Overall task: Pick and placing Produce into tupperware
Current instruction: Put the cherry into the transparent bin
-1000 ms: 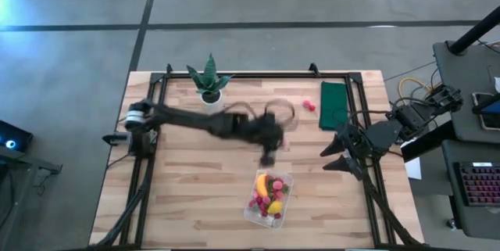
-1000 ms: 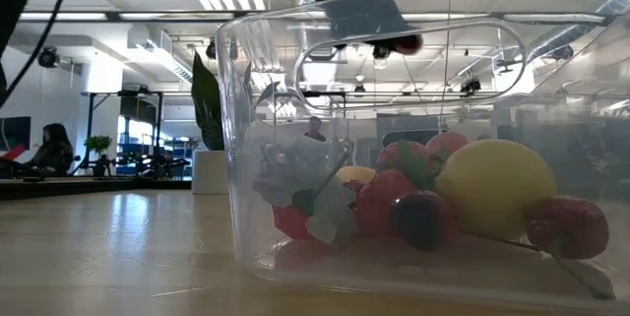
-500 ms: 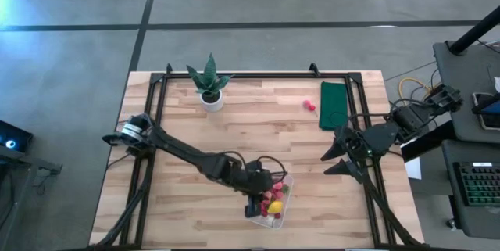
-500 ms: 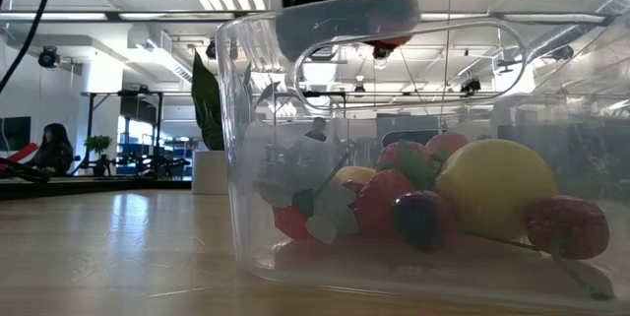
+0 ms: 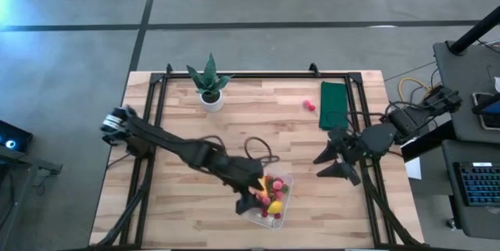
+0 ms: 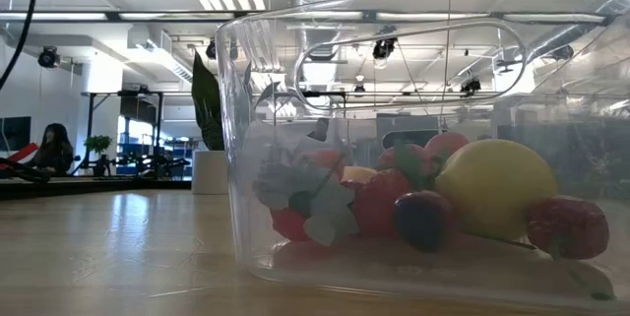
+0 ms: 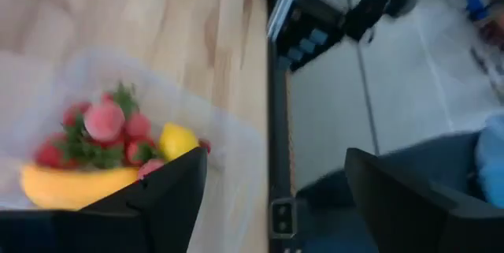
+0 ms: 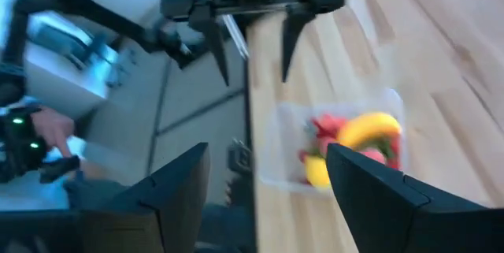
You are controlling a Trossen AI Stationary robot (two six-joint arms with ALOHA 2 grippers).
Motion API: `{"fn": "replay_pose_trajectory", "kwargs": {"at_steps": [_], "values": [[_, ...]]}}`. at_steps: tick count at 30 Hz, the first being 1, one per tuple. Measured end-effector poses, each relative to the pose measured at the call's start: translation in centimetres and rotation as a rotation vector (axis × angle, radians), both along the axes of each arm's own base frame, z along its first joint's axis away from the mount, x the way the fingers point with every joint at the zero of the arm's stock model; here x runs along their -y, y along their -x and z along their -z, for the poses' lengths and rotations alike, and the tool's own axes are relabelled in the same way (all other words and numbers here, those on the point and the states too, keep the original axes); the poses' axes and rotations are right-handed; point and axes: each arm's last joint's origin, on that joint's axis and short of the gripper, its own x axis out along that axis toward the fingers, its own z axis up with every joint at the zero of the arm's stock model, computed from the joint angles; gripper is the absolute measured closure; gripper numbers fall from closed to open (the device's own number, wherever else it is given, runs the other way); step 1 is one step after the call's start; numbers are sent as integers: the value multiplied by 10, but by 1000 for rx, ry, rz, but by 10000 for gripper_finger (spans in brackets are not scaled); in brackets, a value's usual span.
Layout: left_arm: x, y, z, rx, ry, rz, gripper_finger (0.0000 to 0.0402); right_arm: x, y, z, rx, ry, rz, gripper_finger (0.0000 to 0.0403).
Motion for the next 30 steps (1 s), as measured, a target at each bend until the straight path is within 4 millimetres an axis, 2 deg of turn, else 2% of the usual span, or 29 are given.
{"fn": "replay_pose_trajectory", "kwargs": {"at_steps": [4, 7, 9, 12, 14, 15, 19, 22, 25, 30], "values": [[-15, 31, -36, 73, -39, -100, 114, -4, -15, -6, 105, -13, 139, 156], [-28, 55, -52, 76, -112, -207, 114, 4, -28, 0, 59, 63, 273, 162], [-36, 71, -60, 70, -166, -266, 114, 24, -30, 10, -111, 120, 422, 168], [-46, 92, -69, 87, -250, -317, 114, 75, -20, 37, -528, 262, 657, 175], [-54, 99, -69, 105, -301, -338, 114, 108, -14, 53, -751, 294, 716, 176], [-57, 102, -67, 109, -322, -344, 114, 125, -13, 59, -795, 264, 714, 176], [-80, 111, -54, 74, -368, -394, 114, 190, -15, 87, -823, 125, 667, 177], [-98, 118, -40, 30, -363, -424, 114, 230, -6, 112, -941, 89, 664, 177], [-114, 125, -26, -15, -334, -429, 114, 252, -4, 130, -992, 66, 573, 177], [-131, 137, -11, -40, -321, -476, 114, 266, -18, 148, -1014, 160, 392, 177]]}}
